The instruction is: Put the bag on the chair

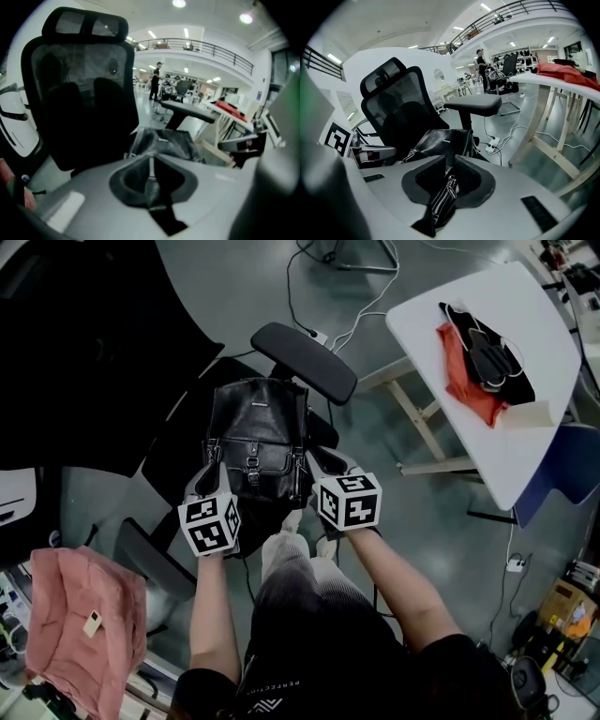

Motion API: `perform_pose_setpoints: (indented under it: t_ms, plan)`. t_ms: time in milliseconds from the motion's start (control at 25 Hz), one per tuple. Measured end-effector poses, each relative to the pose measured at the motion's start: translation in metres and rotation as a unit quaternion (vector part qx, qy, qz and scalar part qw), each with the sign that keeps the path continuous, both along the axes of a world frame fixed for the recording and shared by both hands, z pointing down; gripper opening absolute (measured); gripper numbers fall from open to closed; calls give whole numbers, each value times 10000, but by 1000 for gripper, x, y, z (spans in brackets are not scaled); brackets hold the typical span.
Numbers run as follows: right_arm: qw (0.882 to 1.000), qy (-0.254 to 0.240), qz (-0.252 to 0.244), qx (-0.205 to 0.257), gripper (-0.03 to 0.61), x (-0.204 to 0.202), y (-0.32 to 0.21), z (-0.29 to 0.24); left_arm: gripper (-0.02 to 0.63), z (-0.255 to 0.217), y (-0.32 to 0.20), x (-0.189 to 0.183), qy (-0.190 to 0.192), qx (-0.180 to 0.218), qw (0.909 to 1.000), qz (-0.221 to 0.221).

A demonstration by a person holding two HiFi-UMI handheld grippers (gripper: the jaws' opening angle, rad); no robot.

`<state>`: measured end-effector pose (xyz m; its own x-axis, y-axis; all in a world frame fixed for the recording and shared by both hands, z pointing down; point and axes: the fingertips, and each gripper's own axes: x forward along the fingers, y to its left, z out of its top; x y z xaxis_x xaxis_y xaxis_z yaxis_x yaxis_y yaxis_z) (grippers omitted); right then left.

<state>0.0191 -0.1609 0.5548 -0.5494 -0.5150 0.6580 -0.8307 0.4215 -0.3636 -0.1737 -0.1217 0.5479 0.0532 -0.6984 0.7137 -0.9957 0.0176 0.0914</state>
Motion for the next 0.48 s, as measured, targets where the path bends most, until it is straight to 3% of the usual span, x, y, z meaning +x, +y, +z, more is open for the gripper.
perform_pose_setpoints:
  t_ms: [480]
  plan:
    - [10000, 13, -93, -11, 3, 6, 21, -18, 9, -25, 20, 13, 147, 91, 9998, -21]
